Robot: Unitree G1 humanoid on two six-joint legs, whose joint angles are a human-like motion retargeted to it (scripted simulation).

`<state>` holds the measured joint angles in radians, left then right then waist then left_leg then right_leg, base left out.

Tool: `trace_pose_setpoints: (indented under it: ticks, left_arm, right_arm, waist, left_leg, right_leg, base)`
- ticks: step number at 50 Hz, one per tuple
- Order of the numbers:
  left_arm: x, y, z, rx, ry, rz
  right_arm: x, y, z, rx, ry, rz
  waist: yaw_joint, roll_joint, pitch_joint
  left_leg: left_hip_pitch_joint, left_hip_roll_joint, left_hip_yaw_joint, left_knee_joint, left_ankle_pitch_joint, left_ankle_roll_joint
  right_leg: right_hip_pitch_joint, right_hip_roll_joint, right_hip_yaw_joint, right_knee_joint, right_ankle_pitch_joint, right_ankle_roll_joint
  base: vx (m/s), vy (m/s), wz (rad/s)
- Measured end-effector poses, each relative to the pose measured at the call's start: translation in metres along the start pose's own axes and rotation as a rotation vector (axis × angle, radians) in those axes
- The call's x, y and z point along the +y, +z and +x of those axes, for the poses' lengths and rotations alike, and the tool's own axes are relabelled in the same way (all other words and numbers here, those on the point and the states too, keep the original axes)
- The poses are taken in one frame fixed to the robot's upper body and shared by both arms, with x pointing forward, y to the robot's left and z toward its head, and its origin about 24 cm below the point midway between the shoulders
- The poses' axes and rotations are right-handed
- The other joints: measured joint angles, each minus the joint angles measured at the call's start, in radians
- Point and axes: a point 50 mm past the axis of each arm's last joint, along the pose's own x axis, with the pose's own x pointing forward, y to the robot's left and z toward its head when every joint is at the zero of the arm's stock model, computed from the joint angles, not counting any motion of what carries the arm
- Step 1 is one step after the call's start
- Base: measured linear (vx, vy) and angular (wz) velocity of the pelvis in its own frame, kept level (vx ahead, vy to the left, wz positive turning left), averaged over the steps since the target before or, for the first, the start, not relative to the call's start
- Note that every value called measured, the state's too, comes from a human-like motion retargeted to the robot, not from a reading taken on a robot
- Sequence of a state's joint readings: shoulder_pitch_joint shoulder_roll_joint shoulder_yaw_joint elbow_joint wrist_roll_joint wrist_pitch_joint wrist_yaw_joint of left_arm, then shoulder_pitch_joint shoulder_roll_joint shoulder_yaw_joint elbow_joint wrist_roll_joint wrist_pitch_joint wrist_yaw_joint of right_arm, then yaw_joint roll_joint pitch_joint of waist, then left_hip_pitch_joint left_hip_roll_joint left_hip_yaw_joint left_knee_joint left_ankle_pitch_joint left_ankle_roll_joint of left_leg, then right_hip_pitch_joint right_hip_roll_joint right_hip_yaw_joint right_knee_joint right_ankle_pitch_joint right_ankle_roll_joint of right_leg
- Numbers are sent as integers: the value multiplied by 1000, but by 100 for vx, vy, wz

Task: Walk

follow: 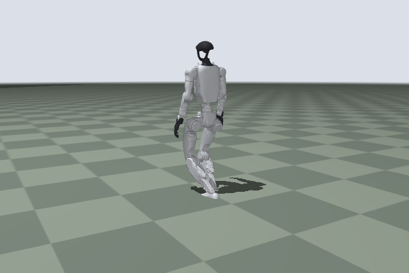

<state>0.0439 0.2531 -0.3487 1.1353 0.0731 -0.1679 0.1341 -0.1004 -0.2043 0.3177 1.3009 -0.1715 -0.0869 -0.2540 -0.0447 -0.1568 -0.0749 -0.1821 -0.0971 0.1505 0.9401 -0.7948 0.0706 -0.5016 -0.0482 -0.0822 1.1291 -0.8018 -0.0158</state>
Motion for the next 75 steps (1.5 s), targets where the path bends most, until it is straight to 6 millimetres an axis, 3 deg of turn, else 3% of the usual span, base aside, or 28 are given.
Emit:
trace_pose_setpoints:
  ticks: [2,5,9,14,20,23,27,30,33,38,45,48,52,55,57,60,64,67,70,75]
  left_arm:
    - [1,-1,0,-3,2,2]
    - [2,6,1,-24,0,10]
    - [5,19,5,-63,5,7]
    - [10,27,6,-93,17,-31]
    - [11,23,4,-93,25,-62]
    - [6,16,2,-73,16,-52]
    - [8,10,1,-49,17,-34]
    - [13,11,3,-37,29,-13]
    - [19,13,5,-28,55,-3]
    - [35,29,10,-61,128,-42]
    - [57,67,13,-210,220,-95]
    - [56,74,13,-242,223,-116]
    - [44,70,11,-240,192,-149]
    - [28,50,8,-183,155,-159]
    - [20,34,5,-138,124,-149]
    - [6,16,0,-76,72,-120]
    - [-6,-1,-5,-18,17,-91]
    - [-12,-12,-10,10,-2,-103]
    - [-16,-18,-14,24,-6,-130]
    - [-22,-22,-16,40,-6,-170]
  right_arm:
    - [-3,7,1,-26,-21,-4]
    - [-15,23,5,-80,-70,-19]
    - [-35,48,10,-153,-132,-37]
    - [-45,70,11,-218,-155,-37]
    - [-36,77,10,-254,-117,-94]
    - [-23,68,8,-232,-65,-135]
    - [-8,58,7,-201,19,-177]
    - [-3,56,6,-199,48,-202]
    - [0,54,4,-204,58,-214]
    - [3,44,2,-191,62,-193]
    - [8,10,-2,-86,83,-157]
    - [12,-3,-4,-40,101,-150]
    - [17,-18,-8,15,116,-129]
    - [20,-20,-9,25,109,-118]
    - [17,-10,-6,-1,88,-122]
    - [5,14,0,-76,35,-143]
    - [-19,56,8,-202,-63,-157]
    - [-35,86,9,-285,-126,-141]
    - [-46,110,8,-354,-172,-108]
    - [-51,125,6,-404,-194,-89]
  waist:
    - [22,52,14]
    - [56,108,35]
    - [107,125,39]
    - [128,71,16]
    - [79,-29,-42]
    - [55,-71,-41]
    - [9,-146,-12]
    - [-25,-155,3]
    - [-57,-132,9]
    - [-92,-68,-3]
    - [-76,-7,-68]
    - [-64,-9,-72]
    - [-45,-12,-49]
    - [-23,-9,-36]
    - [19,73,-10]
    - [80,136,14]
    - [143,129,18]
    - [168,97,15]
    - [165,60,3]
    - [110,1,-61]
  left_leg:
    - [-57,104,-12,208,10,-30]
    - [-174,258,-2,501,108,-45]
    - [-378,316,-11,639,108,-16]
    - [-578,196,-21,398,78,-7]
    - [-638,-53,-52,28,176,-1]
    - [-609,-131,-32,52,188,27]
    - [-458,-249,18,-45,174,83]
    - [-359,-274,44,-105,145,109]
    - [-267,-258,53,-159,114,109]
    - [-171,-193,79,-216,66,83]
    - [-111,-133,93,-327,66,56]
    - [-75,-135,82,-313,54,53]
    - [-5,-125,50,-216,31,38]
    - [-18,-76,47,5,24,9]
    - [-52,72,25,244,67,-39]
    - [-174,225,10,568,222,-67]
    - [-383,301,11,735,202,3]
    - [-520,274,24,656,141,38]
    - [-614,190,40,431,115,36]
    - [-669,-10,31,-26,144,22]
  right_leg:
    - [27,93,-17,-10,3,-28]
    - [48,198,-18,-33,11,-60]
    - [49,246,24,-68,27,-60]
    - [44,181,88,-75,21,-22]
    - [21,2,137,2,3,35]
    - [37,-81,152,132,26,79]
    - [1,-256,171,384,288,153]
    - [-104,-349,175,543,410,125]
    - [-209,-374,149,575,345,76]
    - [-344,-301,53,367,214,64]
    - [-429,-117,20,-92,216,142]
    - [-407,-96,36,-104,226,145]
    - [-309,-76,48,-18,227,123]
    - [-251,-44,49,76,195,90]
    - [-150,69,-19,31,177,37]
    - [-89,177,-45,7,131,-34]
    - [-44,209,-10,-19,85,-54]
    - [-7,185,23,-30,53,-39]
    - [29,131,48,-44,26,-19]
    - [45,2,68,-48,8,16]
  base:
    - [9,-12,-95]
    - [8,-8,-74]
    - [10,-2,-50]
    - [11,4,-9]
    - [10,7,22]
    - [9,9,15]
    - [8,11,-2]
    - [6,13,-41]
    - [7,10,-60]
    - [5,3,-51]
    - [3,-1,-32]
    - [2,0,-6]
    - [4,-2,-14]
    - [0,-5,-33]
    - [-1,-8,-66]
    - [-7,-6,-57]
    - [-2,-2,-15]
    - [0,0,0]
    - [1,2,19]
    - [0,5,48]
